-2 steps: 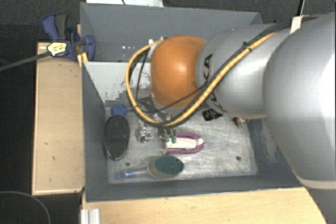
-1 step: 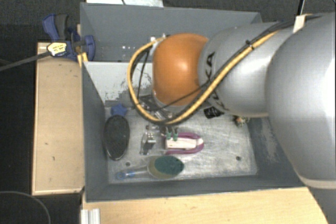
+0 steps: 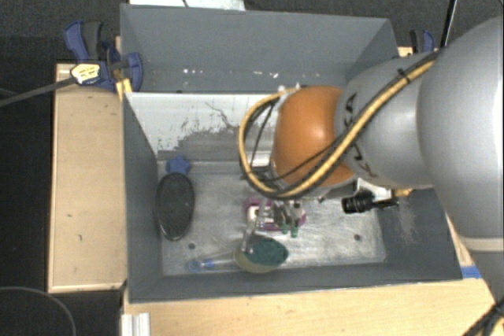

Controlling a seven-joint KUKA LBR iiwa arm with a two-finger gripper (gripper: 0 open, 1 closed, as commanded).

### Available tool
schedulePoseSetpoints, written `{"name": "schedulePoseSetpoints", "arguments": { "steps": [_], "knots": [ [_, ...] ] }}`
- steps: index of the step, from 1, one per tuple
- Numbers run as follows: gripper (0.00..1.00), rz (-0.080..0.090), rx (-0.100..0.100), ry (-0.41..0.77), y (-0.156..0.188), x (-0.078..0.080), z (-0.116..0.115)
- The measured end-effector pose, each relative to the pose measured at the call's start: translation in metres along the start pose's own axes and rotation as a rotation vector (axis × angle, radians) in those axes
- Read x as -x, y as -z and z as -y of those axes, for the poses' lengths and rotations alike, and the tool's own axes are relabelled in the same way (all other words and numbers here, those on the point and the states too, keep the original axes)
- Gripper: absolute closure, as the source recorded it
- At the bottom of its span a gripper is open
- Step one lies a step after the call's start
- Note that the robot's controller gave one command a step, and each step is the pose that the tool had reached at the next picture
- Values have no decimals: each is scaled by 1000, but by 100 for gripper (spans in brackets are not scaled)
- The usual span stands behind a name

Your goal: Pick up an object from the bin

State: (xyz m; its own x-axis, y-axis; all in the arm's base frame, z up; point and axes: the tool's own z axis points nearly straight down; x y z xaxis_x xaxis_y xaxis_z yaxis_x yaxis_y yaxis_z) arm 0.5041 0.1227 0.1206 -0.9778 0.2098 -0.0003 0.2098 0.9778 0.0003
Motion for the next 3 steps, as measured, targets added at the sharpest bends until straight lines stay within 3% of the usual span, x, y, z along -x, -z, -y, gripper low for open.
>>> {"name": "schedulePoseSetpoints", "arguments": {
  "steps": [1,2,3],
  "knots": [
    [0,7,0,11,-44,35,43],
    [100,7,3,13,-42,34,40],
    [100,8,3,1,83,39,27]
  ]
}}
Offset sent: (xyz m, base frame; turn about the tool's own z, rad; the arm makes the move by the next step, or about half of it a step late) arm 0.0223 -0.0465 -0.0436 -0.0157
